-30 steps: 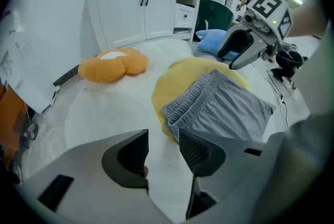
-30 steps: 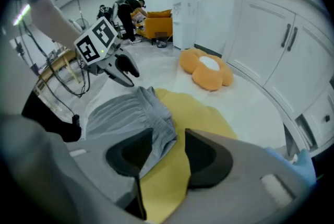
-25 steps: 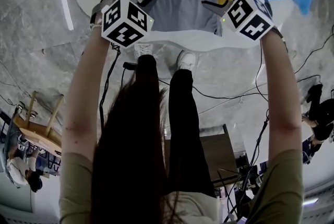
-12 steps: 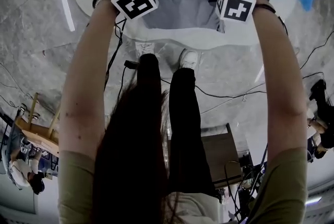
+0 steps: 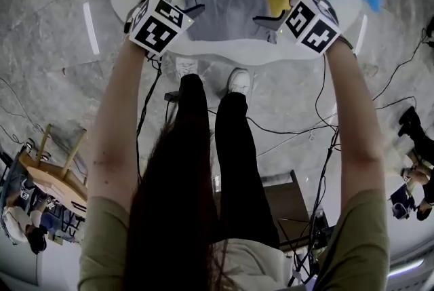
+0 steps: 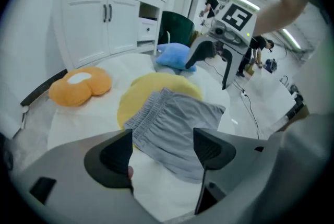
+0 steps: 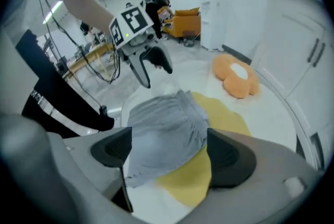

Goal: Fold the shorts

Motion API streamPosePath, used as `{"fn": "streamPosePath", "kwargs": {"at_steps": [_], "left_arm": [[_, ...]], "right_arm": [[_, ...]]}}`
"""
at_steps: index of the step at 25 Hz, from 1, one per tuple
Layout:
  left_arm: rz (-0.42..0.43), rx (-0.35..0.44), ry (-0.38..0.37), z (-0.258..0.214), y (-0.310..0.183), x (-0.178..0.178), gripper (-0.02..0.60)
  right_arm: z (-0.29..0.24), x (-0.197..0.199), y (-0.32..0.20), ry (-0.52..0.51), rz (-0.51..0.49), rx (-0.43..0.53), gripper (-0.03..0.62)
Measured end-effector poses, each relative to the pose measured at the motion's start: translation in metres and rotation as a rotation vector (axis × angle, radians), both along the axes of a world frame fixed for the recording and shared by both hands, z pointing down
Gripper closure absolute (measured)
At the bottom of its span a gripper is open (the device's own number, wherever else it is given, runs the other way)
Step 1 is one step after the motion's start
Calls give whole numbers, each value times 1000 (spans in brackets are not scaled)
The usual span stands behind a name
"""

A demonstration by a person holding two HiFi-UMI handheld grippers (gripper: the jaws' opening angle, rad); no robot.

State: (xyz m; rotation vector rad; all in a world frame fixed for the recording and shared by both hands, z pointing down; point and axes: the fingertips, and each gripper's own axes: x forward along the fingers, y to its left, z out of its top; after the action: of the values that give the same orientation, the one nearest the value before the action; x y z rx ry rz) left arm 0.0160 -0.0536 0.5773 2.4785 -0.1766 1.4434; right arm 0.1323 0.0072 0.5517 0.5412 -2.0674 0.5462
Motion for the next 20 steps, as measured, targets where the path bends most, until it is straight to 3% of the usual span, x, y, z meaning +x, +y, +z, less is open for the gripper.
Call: {"fn": "streamPosePath", "kwargs": {"at_steps": [6,10,13,16,20], "left_arm": [[-321,55,231,-131,10,-7,218],[-506,123,360,-242,31,-18,218],[-641,192,453,-327,45,-24,218],[-734,272,534,-414,68,-30,218],[-752,387,608,-515,93,-31,219]], "right_arm": [[-140,6,-6,-299,425,191,152],[-256,4,16,-411,610,354,152],[-342,3,36,-438,699,494,152],[-431,0,63,-413,721,658,152],[-540,1,84,-364,700,844,155]]}}
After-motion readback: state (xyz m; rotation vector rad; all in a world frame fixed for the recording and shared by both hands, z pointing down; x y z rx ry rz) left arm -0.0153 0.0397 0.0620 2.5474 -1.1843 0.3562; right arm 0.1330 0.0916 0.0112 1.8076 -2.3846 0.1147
